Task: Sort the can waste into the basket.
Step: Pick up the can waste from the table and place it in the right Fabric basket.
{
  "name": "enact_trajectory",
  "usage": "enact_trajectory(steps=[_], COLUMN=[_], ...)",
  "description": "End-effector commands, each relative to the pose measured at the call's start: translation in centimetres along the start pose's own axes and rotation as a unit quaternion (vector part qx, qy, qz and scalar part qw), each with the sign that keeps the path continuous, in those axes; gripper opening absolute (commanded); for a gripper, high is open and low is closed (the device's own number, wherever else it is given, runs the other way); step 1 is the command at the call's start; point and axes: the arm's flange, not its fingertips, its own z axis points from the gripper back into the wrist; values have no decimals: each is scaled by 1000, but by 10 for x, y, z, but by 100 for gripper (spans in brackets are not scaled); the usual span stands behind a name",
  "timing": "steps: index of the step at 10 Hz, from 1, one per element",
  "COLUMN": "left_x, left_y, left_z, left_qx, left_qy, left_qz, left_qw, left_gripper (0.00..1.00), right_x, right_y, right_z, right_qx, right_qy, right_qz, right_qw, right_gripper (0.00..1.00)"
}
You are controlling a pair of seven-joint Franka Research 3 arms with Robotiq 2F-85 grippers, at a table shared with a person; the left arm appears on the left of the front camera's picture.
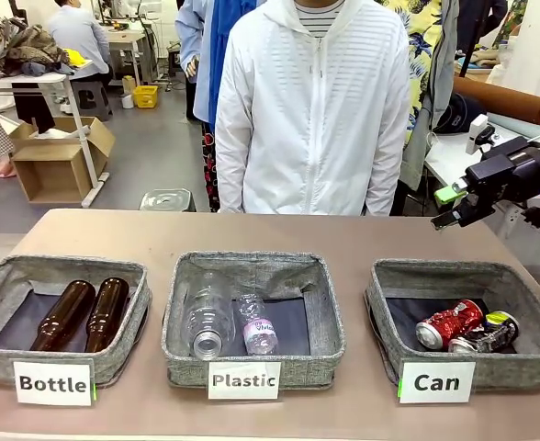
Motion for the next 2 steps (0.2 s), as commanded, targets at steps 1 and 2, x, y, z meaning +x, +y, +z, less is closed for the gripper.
enact_trajectory(steps=[1, 2], left_x=[-1, -1], left_y=[-4, -4], left_z=[3, 3], left_qx=[-4, -4], left_qy=[5, 5], left_qz=[3, 3], left_qw=[1000, 1000], left_gripper=[100, 100], right_x=[0, 0], right_y=[0, 0], right_z=[3, 3], right_qx=[-6, -6], right_qy=[-2, -2], right_qz=[12, 12], right_qw=[1000, 1000], right_gripper=[100, 100])
